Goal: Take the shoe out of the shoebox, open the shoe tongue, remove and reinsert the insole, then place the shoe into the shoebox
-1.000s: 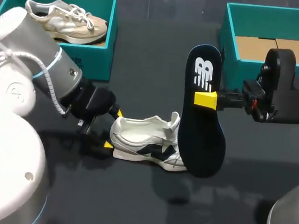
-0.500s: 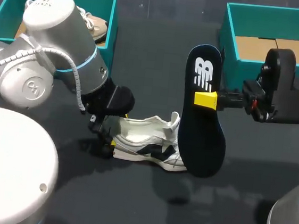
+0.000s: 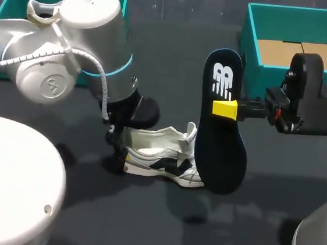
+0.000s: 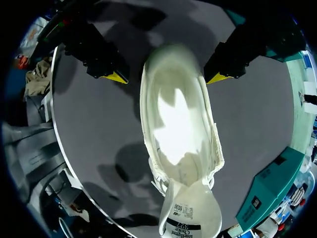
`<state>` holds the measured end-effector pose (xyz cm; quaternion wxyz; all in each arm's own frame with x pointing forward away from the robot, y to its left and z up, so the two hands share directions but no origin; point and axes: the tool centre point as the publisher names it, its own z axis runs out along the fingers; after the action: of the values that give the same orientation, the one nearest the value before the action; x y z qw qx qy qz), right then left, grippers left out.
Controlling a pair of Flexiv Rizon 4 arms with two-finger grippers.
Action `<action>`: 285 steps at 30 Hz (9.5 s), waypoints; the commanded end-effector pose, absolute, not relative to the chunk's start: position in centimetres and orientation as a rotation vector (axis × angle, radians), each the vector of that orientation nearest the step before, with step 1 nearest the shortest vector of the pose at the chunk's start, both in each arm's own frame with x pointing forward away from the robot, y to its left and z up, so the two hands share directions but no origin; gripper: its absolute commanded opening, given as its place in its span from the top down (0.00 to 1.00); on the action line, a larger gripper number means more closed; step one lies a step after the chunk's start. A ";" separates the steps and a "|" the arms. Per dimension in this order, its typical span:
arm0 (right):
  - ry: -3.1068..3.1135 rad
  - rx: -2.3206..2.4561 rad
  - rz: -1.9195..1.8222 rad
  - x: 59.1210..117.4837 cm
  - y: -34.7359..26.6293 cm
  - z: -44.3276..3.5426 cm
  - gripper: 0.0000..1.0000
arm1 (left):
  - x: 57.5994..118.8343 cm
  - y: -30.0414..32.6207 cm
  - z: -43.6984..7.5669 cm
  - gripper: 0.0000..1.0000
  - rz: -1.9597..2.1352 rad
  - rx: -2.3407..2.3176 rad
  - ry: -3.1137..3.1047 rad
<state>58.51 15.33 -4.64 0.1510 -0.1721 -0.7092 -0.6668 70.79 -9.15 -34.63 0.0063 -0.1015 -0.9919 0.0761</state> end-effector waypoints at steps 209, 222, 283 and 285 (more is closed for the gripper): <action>-2.036 -0.497 -1.917 58.5 15.5 -4.8 1.00 | 73.8 -21.5 -25.0 0.00 0.447 -2.539 -2.308; -2.036 -0.497 -1.917 58.5 15.5 -4.8 1.00 | 75.4 -21.9 -21.0 0.00 0.653 -2.515 -2.325; -2.036 -0.497 -1.917 58.5 15.5 -4.8 1.00 | 76.8 -21.8 -14.4 0.00 2.241 -2.575 -2.178; -2.036 -0.497 -1.917 58.5 15.5 -4.8 1.00 | 77.0 -21.9 -14.2 0.00 2.270 -2.522 -2.238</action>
<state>58.51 15.32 -4.63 0.1509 -0.1719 -0.7092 -0.6669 77.60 -21.49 -13.98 -0.4332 -0.5656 -0.4888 0.5035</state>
